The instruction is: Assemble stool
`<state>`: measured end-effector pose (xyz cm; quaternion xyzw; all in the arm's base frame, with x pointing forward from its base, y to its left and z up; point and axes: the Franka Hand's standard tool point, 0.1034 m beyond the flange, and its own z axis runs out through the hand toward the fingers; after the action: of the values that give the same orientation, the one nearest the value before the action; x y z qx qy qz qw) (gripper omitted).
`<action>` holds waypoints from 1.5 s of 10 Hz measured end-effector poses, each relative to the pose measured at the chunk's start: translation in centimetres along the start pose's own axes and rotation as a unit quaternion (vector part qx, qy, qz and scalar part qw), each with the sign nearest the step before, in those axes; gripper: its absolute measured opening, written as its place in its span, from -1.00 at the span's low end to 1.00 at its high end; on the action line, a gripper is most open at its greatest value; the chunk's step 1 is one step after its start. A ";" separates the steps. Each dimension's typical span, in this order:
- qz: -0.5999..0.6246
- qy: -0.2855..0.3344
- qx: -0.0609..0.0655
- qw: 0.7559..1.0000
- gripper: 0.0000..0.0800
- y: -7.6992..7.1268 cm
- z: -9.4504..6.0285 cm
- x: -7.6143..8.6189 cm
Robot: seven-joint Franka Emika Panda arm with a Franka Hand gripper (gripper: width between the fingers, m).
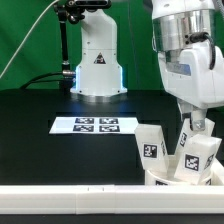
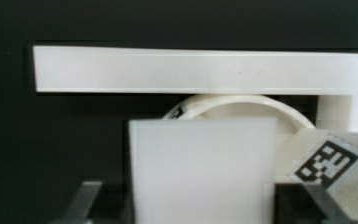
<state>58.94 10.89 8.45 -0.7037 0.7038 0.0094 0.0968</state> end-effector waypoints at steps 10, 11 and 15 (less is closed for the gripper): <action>-0.229 0.001 0.025 0.973 0.62 -0.2 -1.2 -1.8; -0.282 0.010 0.020 0.959 0.62 -0.1 -1.2 -2.6; -0.430 0.018 0.017 0.903 0.62 0.6 -0.9 -3.1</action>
Offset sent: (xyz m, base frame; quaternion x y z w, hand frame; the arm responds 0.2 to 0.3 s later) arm 0.0026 0.0151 0.0272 0.0129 -0.0008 -0.0649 0.9978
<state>58.23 13.79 9.74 -0.9362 0.3347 -0.0574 0.0906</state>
